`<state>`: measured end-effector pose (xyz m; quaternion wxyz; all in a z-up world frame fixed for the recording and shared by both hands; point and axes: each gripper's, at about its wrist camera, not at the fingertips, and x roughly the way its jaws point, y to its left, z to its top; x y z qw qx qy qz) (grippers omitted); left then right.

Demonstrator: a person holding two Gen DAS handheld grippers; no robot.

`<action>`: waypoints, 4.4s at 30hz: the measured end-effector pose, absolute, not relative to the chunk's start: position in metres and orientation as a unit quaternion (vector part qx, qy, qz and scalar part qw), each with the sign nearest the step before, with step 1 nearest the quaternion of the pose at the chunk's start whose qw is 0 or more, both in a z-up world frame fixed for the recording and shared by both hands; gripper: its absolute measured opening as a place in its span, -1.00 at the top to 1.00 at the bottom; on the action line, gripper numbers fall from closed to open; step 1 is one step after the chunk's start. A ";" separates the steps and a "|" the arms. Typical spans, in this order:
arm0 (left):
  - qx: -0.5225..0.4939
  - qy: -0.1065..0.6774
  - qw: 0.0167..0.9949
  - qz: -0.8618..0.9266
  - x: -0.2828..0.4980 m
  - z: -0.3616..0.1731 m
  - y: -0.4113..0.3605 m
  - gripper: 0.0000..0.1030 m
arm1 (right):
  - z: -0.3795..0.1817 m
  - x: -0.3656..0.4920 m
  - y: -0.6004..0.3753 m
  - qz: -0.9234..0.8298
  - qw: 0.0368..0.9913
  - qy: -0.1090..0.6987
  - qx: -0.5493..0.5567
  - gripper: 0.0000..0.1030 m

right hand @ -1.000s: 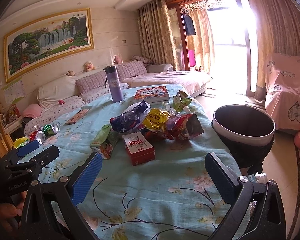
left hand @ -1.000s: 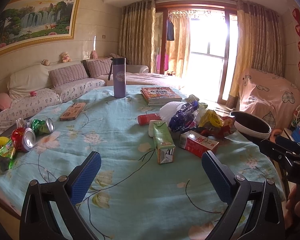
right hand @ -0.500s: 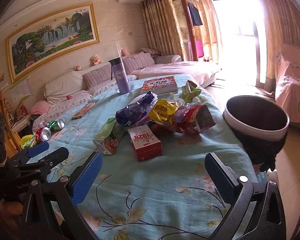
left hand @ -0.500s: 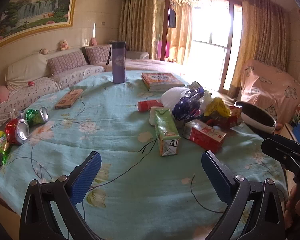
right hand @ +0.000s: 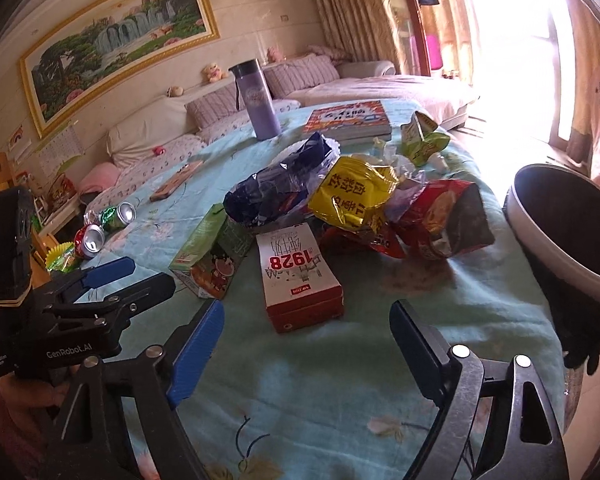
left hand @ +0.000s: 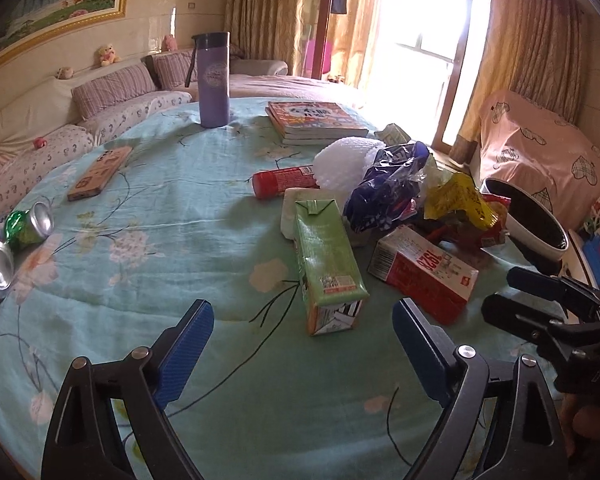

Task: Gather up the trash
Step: 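Grasp the green juice carton with the left gripper while the right grasps the red-white box, then carry both items over the black bin and open both grippers to drop them, then grasp the blue snack bag with the left gripper while the right grasps the red chip bag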

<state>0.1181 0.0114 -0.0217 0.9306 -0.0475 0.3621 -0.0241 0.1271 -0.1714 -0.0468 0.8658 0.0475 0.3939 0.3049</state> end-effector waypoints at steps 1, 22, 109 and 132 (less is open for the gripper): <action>-0.047 0.365 0.929 -0.023 0.124 -0.023 0.012 -0.76 | -0.049 0.131 -0.169 0.307 0.863 0.399 0.043 -0.64; -0.065 0.394 0.914 -0.068 0.151 -0.040 0.019 0.40 | -0.071 0.149 -0.146 0.318 0.838 0.442 0.029 -0.02; -0.020 0.386 0.889 -0.246 0.254 -0.019 -0.168 -0.22 | -0.045 0.209 -0.400 0.105 0.895 0.393 0.182 -0.84; -0.069 0.371 0.914 -0.151 0.139 -0.008 -0.052 -0.22 | -0.051 0.165 -0.313 0.166 0.884 0.393 0.192 -0.88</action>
